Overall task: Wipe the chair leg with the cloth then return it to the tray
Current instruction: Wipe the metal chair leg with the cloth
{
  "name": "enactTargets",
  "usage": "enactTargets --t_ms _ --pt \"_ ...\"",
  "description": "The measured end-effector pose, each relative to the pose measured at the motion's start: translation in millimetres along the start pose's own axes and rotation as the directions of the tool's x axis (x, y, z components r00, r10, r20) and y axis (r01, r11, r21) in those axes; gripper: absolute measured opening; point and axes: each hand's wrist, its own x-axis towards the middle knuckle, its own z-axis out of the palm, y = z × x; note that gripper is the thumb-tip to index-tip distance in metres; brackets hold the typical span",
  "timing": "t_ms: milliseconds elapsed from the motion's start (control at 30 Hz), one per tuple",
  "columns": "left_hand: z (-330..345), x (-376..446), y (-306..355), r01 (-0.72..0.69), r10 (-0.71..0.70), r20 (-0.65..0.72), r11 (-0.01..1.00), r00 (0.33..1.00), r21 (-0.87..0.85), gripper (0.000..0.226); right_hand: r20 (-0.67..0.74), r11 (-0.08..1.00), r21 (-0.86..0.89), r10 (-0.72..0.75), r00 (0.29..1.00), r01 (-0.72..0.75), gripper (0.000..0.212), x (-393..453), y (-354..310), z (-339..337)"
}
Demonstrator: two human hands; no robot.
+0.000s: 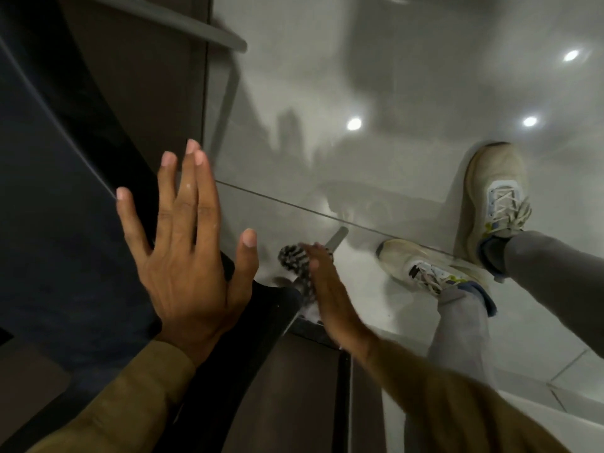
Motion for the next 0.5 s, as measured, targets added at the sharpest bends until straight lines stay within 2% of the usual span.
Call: enactTargets --t_ms 100,200,267,333,433,500 --pt "2.8 -1.7 -1.3 -0.016 0.016 -0.029 1.000 0.999 -0.006 0.075 -0.026 0.985 -0.037 0.165 0.986 -0.166 0.054 62.6 13.5 -30.3" --pt "5.6 -1.0 -2.9 -0.022 0.022 -0.033 1.000 0.999 0.011 0.074 0.001 0.970 0.061 0.234 0.972 -0.233 0.045 68.5 1.2 -33.6" --pt "5.1 -0.7 -3.7 -0.016 0.016 -0.026 1.000 1.000 0.024 0.074 0.008 0.971 0.118 0.208 0.978 -0.207 0.049 34.4 -12.6 -18.8" --pt "4.6 -0.5 -3.3 -0.012 0.013 -0.027 0.999 1.000 0.039 0.074 0.025 0.984 0.144 0.104 0.994 -0.107 0.055 -17.1 -21.9 0.2" --pt "5.1 -0.5 -1.8 -0.001 0.003 -0.031 0.998 1.000 0.063 0.074 0.088 0.989 0.150 -0.004 0.996 -0.010 0.041 -56.7 -17.9 18.0" --pt "6.2 -1.5 -2.6 -0.004 0.005 -0.029 0.998 1.000 0.060 0.075 0.049 0.991 0.133 -0.007 0.999 0.001 0.035 -45.0 -14.9 15.9"
